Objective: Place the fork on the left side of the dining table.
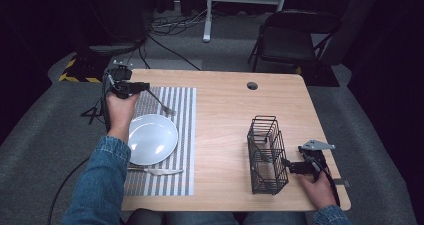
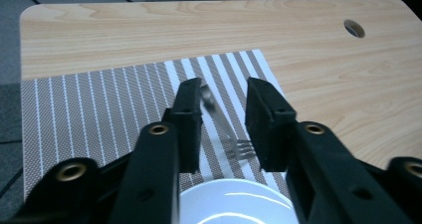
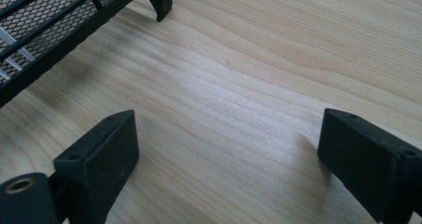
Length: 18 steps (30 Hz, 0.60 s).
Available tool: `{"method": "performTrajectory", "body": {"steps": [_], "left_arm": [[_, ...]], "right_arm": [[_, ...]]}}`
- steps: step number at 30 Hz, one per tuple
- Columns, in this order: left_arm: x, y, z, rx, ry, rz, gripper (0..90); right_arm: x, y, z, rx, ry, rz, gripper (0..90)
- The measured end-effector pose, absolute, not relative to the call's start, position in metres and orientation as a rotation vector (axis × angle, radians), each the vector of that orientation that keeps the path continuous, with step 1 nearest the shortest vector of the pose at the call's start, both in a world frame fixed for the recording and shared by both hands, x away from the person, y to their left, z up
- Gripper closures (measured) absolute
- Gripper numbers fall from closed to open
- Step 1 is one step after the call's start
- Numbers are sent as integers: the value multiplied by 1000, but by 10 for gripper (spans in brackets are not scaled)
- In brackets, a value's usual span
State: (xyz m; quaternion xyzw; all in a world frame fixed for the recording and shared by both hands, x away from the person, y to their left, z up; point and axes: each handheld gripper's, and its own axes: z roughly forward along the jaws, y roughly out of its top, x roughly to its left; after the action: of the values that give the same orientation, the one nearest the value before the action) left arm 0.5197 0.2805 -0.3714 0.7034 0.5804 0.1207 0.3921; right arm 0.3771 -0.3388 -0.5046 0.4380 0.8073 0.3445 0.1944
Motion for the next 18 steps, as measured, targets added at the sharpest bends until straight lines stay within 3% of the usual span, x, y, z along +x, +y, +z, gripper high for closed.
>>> {"method": "performTrajectory", "body": {"steps": [1, 10, 18], "left_arm": [[520, 282, -373, 1787, 1485, 304, 583], [526, 291, -382, 1777, 1558, 300, 466], [530, 302, -392, 1773, 1607, 269, 468]], "right_arm": [[377, -339, -505, 1228, 2263, 966, 91], [377, -339, -505, 1229, 2262, 965, 91], [377, -339, -505, 1229, 2262, 965, 91]]}}
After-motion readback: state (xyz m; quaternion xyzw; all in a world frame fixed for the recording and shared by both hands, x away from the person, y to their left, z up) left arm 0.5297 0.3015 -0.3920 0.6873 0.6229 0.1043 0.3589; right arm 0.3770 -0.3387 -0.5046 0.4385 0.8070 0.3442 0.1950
